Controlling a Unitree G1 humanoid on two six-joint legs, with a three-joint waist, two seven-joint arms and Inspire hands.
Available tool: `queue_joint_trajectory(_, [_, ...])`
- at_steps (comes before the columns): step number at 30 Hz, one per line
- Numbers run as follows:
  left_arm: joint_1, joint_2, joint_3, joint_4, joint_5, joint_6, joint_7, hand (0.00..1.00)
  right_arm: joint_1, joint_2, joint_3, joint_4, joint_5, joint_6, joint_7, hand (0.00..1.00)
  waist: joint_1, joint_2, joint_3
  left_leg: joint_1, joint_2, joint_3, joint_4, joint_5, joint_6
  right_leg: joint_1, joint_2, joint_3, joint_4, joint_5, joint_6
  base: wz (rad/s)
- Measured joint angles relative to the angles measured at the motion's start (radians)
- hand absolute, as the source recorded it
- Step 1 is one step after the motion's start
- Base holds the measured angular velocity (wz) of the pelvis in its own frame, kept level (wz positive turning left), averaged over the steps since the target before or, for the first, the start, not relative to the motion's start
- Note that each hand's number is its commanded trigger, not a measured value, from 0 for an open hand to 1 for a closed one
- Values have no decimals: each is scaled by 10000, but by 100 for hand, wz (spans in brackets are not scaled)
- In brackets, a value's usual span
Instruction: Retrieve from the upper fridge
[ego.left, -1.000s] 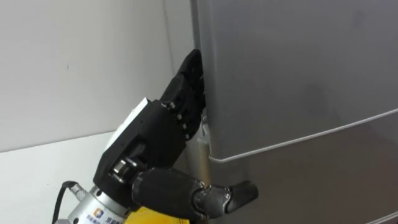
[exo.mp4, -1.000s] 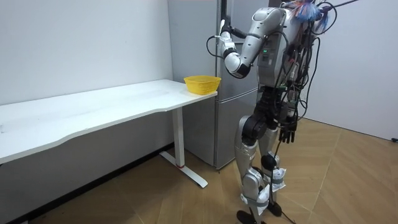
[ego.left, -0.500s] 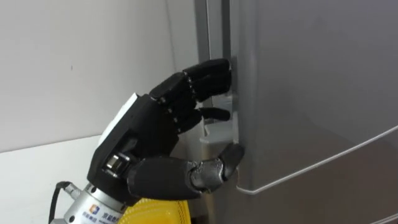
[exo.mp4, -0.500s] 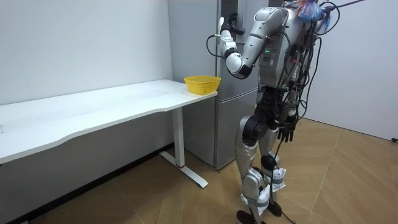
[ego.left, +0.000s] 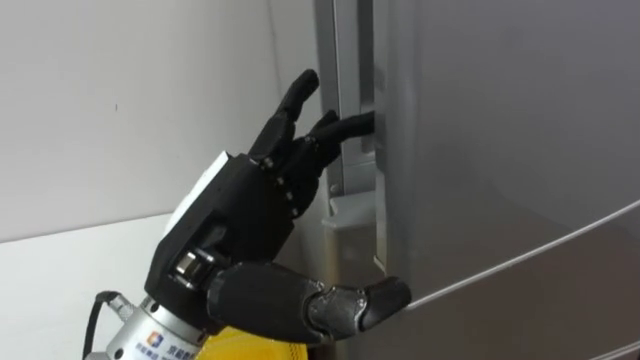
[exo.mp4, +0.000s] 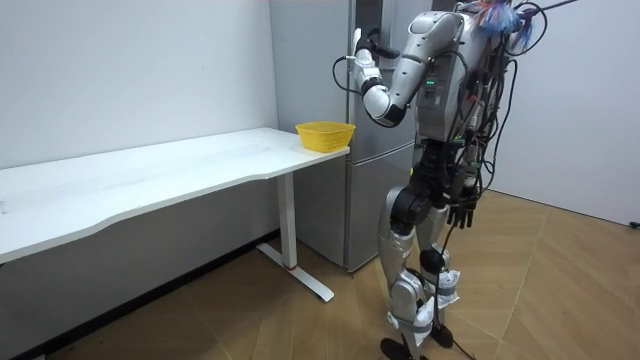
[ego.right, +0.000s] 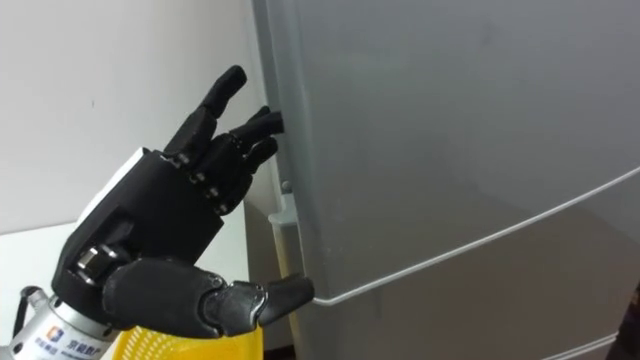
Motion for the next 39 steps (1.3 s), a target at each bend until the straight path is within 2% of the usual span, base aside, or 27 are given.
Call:
queue_joint_trajectory(9, [0, -1, -16, 2, 9, -66, 8, 0, -12, -3, 0, -4, -1, -20, 20, 0, -3, -7, -1, -61, 0, 7, 72, 0, 0, -20, -6, -15, -5, 4, -2, 0])
queue_joint_trajectory(18, [0, 55, -234, 3, 17, -52, 7, 0, -14, -102, 0, 5, -6, -30, 96, 0, -7, 65, -29, -57, 25, 233, 88, 0, 0, -125, -16, 53, -2, 16, 10, -1])
queue_joint_trajectory(21, [-41, 92, -497, 1, 20, -36, -124, 0, -16, -112, 7, 9, 0, -29, 97, 0, -29, 48, -3, -58, 29, 244, 87, 0, 0, -150, -13, 85, 32, 20, 12, -1])
queue_joint_trajectory(24, [-69, 89, -398, 19, 9, 41, -12, 0, -15, -139, 4, 10, -10, -14, 112, 0, -60, 104, 19, -64, 40, 273, 68, 0, 1, -181, 1, 150, 128, 20, 11, -4])
queue_joint_trajectory(32, [-187, 105, -523, 13, -62, 47, -14, 0, -115, -348, -2, -23, -62, 2, 287, 0, -62, 120, 17, -104, 42, 439, 96, -3, 5, -245, -29, 177, 130, 24, 21, 0])
queue_joint_trajectory(37, [-199, 46, -631, 6, -356, 66, -12, 0, -73, -366, 0, -22, -141, 21, 264, 0, -81, 192, -49, -186, 43, 577, 108, -3, 6, -327, -44, 212, 136, 72, 64, -1])
queue_joint_trajectory(39, [-198, 39, -647, 15, -356, 67, -3, 0, -71, -369, 2, -19, -139, 25, 226, 0, -94, 195, -50, -156, 53, 725, 111, -3, 6, -315, -44, 293, 123, 89, 81, -6])
